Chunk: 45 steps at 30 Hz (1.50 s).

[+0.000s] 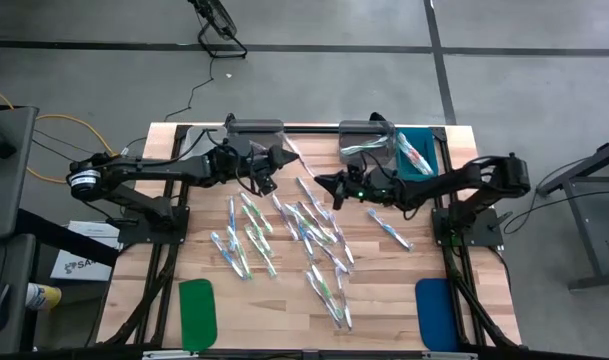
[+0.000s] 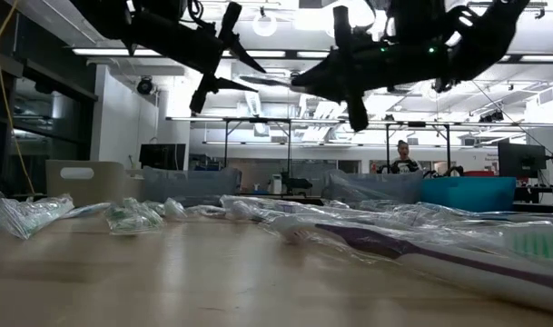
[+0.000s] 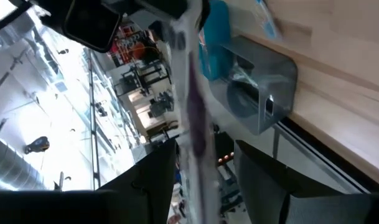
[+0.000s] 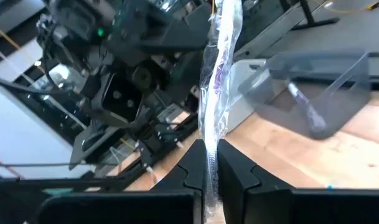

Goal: Pick & Place Toothbrushes
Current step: Put the violet toothbrush into the left black bin

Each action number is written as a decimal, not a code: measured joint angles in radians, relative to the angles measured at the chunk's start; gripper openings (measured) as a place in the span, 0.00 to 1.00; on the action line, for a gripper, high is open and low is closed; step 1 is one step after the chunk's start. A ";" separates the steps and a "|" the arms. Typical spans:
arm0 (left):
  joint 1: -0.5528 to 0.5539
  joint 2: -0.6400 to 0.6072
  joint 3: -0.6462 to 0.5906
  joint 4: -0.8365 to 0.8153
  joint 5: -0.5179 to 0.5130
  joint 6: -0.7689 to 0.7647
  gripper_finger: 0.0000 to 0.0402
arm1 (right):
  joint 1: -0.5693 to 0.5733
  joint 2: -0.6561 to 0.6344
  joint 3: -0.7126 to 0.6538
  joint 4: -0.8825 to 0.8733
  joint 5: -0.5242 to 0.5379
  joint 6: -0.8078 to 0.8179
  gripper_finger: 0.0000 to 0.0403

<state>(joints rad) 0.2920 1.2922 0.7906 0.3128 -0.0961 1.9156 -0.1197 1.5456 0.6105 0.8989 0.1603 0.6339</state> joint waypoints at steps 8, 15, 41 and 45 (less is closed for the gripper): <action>0.002 0.000 0.000 -0.005 -0.073 -0.001 0.39 | 0.011 0.077 0.085 -0.001 -0.040 -0.009 0.03; 0.002 0.000 0.000 -0.051 -0.146 -0.008 0.21 | 0.015 0.078 0.087 -0.015 -0.031 -0.017 0.03; 0.256 0.000 -0.002 -0.326 -0.361 -0.563 0.09 | -0.033 -0.246 0.087 -0.581 -0.054 -0.157 0.43; 0.364 0.000 -0.002 -0.367 -0.310 -0.709 0.09 | -0.033 -0.320 0.087 -0.673 -0.004 -0.168 0.42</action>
<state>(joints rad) 0.6558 1.2922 0.7891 -0.0539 -0.4063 1.2068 -0.1524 1.2252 0.6971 0.2258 0.1562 0.4660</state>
